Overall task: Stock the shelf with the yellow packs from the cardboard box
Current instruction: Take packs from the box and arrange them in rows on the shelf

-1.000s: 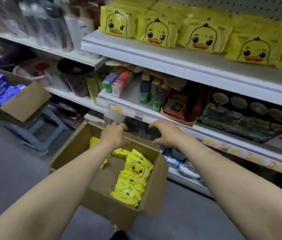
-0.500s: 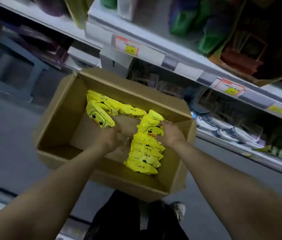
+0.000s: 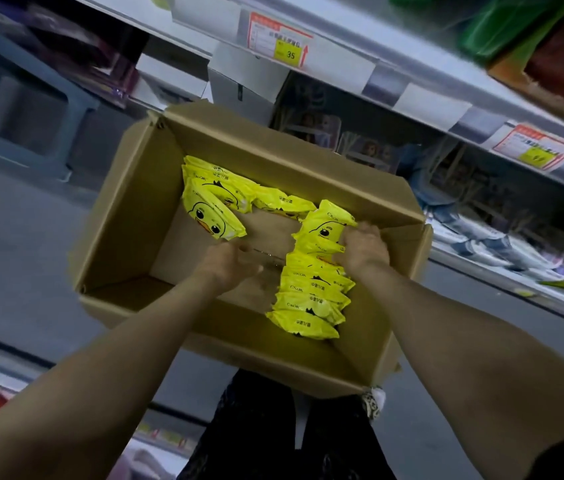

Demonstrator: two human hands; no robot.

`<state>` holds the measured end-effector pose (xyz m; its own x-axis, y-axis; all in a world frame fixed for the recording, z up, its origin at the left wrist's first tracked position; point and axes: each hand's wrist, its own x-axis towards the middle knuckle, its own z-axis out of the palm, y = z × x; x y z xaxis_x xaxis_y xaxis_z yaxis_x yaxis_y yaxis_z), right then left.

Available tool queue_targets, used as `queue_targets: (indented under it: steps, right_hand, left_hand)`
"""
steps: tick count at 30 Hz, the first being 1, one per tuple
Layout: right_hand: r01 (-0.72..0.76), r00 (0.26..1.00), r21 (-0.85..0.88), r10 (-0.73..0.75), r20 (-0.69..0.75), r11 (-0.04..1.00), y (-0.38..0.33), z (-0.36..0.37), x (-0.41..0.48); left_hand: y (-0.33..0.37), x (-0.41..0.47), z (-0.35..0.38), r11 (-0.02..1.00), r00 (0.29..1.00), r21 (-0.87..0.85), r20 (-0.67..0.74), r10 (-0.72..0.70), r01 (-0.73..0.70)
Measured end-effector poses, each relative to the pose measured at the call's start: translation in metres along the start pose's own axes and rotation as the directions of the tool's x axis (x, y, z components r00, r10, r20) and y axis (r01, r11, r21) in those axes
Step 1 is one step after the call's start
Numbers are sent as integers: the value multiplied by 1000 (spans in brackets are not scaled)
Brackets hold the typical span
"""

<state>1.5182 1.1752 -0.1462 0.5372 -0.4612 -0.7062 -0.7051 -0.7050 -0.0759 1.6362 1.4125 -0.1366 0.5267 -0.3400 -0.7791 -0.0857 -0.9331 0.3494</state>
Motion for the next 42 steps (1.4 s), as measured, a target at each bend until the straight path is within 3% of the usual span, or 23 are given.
queue_targets:
  steps: [3,8,14,16,18,21,25,32,35,39,42]
  right_hand:
    - [40,996,168,-54,77,985,5,-3,-8]
    - [142,987,373,-158,12,917,17,-37,-39]
    - [134,979,741,-202,2,658,60,-92,-80]
    - [127,982,789,-188,-15,601,82,-104,-90]
    - [126,987,814,-155,-45,567,103,-113,-96]
    - [132,990,859,-113,-87,495,129,-119,-104]
    - [144,988,873,-19,-153,467,151,-110,-108]
    - [144,986,906,21,-166,398,172,-87,-122]
    - [138,986,919,38,-163,370,181,-80,-132]
    - [136,985,940,58,-162,313,195,-74,-157]
    - [163,980,936,59,-190,311,212,-76,-179]
  left_hand:
    - [3,-1,-2,1000,1000,21,-8,5,-5]
    - [23,-6,-7,997,999,67,-15,48,-46]
    - [96,-12,-2,943,939,105,-112,325,-314]
    - [119,-3,5,900,905,222,-120,408,-376]
    - [141,6,15,813,868,366,-27,495,-452]
    - [168,14,35,602,763,577,59,644,-552]
    - [168,29,64,508,794,711,117,597,-486]
    - [154,26,84,483,893,846,-18,450,-226]
    - [149,19,85,512,933,844,-38,358,-162]
    - [157,-6,71,702,940,698,-130,316,-140]
    - [161,-28,57,896,965,412,-122,234,-165]
